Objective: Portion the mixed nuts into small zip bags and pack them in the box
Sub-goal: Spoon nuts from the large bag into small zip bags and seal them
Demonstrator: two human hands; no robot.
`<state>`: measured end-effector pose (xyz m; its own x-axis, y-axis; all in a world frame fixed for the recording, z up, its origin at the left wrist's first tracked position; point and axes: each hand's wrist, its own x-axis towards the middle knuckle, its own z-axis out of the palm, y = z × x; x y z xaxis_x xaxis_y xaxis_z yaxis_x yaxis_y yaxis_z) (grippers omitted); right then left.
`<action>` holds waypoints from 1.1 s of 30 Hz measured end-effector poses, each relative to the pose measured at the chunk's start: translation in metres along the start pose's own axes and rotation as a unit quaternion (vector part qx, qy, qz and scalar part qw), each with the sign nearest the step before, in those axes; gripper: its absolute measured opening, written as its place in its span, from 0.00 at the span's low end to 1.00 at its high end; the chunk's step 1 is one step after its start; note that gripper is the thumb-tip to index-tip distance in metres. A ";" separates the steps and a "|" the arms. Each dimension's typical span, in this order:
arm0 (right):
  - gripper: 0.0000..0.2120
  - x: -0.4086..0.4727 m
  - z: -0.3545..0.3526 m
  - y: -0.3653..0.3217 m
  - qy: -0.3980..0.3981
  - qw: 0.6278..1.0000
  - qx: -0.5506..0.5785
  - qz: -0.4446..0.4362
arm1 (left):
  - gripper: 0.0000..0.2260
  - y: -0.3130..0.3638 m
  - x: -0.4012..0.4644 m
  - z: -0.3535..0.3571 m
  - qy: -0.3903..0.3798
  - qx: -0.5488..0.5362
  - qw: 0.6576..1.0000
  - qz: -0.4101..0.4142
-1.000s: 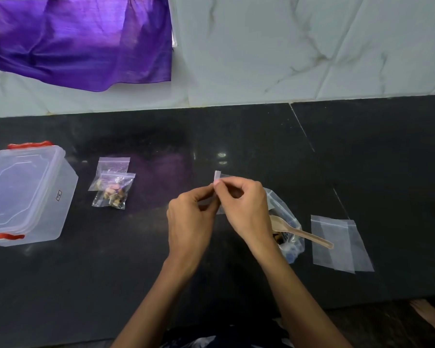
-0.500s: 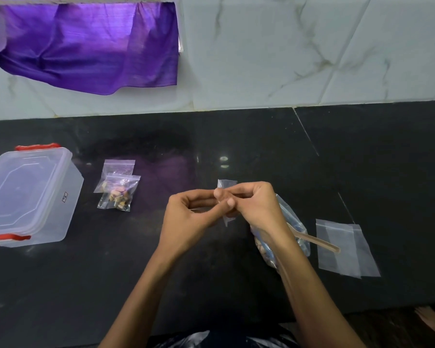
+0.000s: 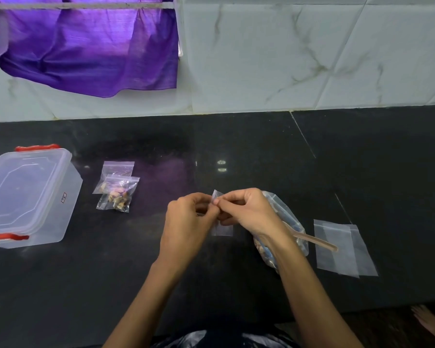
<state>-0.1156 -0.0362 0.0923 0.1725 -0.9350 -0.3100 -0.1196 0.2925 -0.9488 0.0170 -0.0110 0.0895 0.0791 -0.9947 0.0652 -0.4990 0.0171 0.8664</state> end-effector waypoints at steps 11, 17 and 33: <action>0.12 -0.005 0.008 -0.001 0.128 0.941 -0.309 -0.054 | 0.07 0.003 -0.007 0.010 0.048 0.171 0.983 0.044; 0.07 -0.005 0.009 0.004 0.095 0.959 -0.266 -0.018 | 0.07 0.001 -0.005 0.014 0.040 0.165 0.985 0.015; 0.05 -0.009 0.004 0.017 0.120 0.980 -0.155 -0.033 | 0.10 -0.004 -0.006 0.003 0.090 -0.047 0.991 -0.091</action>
<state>-0.1155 -0.0221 0.0789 -0.0407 -0.9810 -0.1899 -0.4134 0.1896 -0.8906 0.0161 -0.0051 0.0843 0.3175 -0.9481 -0.0170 -0.3810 -0.1439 0.9133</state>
